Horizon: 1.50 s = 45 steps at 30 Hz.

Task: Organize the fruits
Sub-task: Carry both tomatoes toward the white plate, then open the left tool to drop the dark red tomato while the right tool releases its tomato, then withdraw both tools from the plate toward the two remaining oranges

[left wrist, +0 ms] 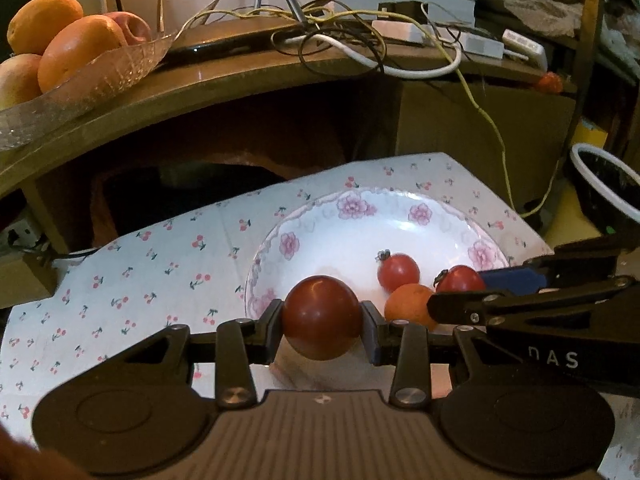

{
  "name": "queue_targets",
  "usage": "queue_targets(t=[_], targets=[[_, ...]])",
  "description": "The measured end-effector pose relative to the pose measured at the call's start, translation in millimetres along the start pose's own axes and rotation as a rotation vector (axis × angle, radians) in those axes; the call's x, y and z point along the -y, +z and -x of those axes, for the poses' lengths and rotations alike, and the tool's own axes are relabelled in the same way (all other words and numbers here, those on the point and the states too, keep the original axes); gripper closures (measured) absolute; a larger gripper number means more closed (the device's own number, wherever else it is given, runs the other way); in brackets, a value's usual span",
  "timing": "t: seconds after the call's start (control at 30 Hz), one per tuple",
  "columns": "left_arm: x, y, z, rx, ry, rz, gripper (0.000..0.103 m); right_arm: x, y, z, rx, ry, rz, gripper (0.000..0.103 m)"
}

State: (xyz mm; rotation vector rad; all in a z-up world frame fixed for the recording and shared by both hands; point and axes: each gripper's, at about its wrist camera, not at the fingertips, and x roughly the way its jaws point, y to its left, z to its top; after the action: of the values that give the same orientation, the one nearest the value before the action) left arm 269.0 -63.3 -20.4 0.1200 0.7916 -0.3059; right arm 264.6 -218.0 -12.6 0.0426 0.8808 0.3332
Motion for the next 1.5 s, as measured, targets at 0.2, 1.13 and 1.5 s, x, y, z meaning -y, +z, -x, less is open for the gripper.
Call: queue_targets(t=[0.2,1.13,1.5], targets=[[0.4,6.7,-4.9,0.014,-0.007,0.008,0.059,7.9,5.0,-2.9,0.012,-0.002,-0.032,0.070],[-1.6,16.2,4.2,0.041,-0.004,0.043,0.053,15.7,5.0,7.4,0.044,-0.010,-0.065,0.059],[1.4,-0.7,40.2,0.031,0.010,0.055,0.053,1.8,-1.3,27.6,0.058,0.000,-0.018,0.055]])
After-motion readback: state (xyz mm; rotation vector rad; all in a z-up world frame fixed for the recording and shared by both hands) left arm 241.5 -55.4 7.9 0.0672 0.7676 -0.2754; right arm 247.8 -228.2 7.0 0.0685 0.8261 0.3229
